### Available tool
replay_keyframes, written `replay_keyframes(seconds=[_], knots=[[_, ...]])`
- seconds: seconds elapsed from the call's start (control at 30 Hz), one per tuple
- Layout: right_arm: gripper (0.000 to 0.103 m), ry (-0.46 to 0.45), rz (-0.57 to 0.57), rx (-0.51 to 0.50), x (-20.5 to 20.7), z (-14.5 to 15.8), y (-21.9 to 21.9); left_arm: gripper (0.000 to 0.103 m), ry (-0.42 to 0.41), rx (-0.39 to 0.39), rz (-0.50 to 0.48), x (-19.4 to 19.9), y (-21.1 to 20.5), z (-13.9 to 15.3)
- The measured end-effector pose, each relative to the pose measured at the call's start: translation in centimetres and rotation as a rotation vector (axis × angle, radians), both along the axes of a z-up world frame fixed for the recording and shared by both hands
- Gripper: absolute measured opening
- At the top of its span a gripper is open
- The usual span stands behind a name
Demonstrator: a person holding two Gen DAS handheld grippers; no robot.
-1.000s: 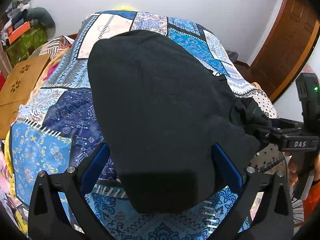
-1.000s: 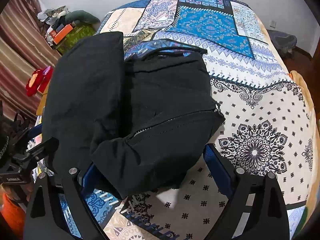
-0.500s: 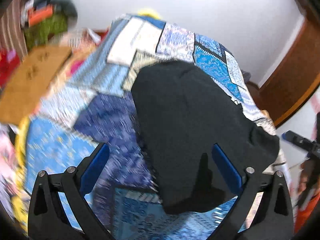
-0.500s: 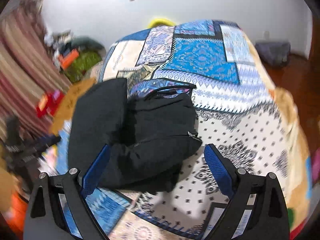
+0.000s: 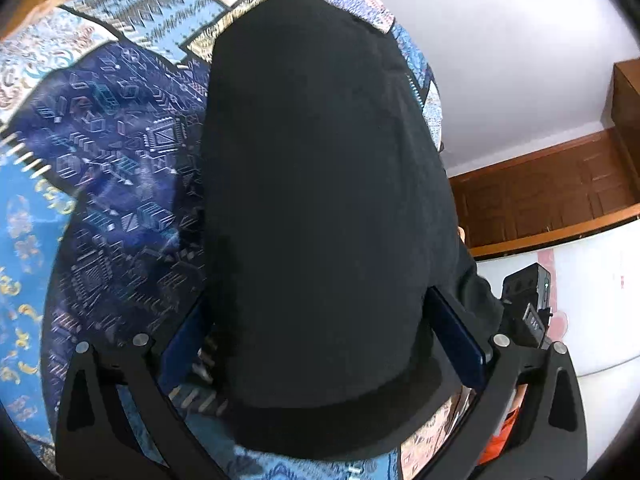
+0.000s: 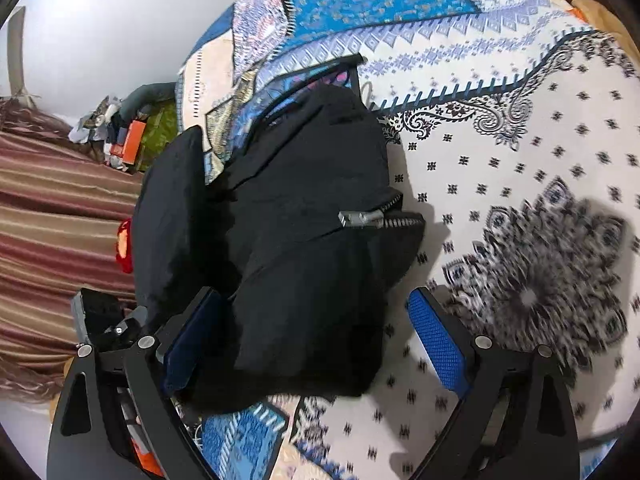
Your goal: Fold large clothes
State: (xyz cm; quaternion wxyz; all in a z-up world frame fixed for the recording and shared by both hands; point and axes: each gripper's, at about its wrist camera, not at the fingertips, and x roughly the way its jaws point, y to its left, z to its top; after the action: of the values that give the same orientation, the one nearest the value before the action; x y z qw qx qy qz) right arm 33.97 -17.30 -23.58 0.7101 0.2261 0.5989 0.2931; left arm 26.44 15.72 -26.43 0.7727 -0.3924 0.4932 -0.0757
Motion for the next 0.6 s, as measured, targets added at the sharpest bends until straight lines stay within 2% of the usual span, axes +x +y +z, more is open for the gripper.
replay_keyframes(seconds=[0.17, 0.2, 0.23, 0.3, 0.33, 0.4, 0.43, 0.47, 0.6], knots=[[0.093, 0.0, 0.039, -0.05, 0.8, -0.5, 2.3, 0.103, 0.01, 0.014, 0.012, 1.1, -0.6, -0.2], [0.086, -0.006, 0.041, -0.041, 0.9, -0.4, 2.6, 0.103, 0.008, 0.017, 0.014, 1.1, -0.7, -0.1], [0.085, -0.004, 0.04, -0.033, 0.9, -0.4, 2.7, 0.103, 0.003, 0.019, 0.014, 1.1, -0.9, -0.1], [0.069, 0.009, 0.019, -0.042, 0.9, -0.5, 2.4, 0.1, -0.004, 0.032, 0.012, 0.8, -1.2, 0.3], [0.064, 0.016, 0.009, -0.034, 0.7, -0.4, 2.2, 0.098, -0.008, 0.044, 0.009, 0.6, -1.5, 0.6], [0.04, 0.024, -0.005, -0.021, 0.5, -0.1, 1.5, 0.093, -0.017, 0.069, -0.005, 0.3, -1.9, 1.4], [0.035, 0.024, -0.004, -0.004, 0.3, 0.1, 1.2, 0.091, -0.022, 0.08, -0.011, 0.3, -1.9, 1.8], [0.025, 0.018, -0.004, 0.001, 0.1, 0.4, 1.1, 0.09, -0.03, 0.09, -0.019, 0.2, -2.2, 2.3], [0.02, -0.043, 0.007, -0.013, -1.1, 2.7, 1.4, 0.086, -0.112, 0.15, -0.045, -0.6, -2.1, 5.6]])
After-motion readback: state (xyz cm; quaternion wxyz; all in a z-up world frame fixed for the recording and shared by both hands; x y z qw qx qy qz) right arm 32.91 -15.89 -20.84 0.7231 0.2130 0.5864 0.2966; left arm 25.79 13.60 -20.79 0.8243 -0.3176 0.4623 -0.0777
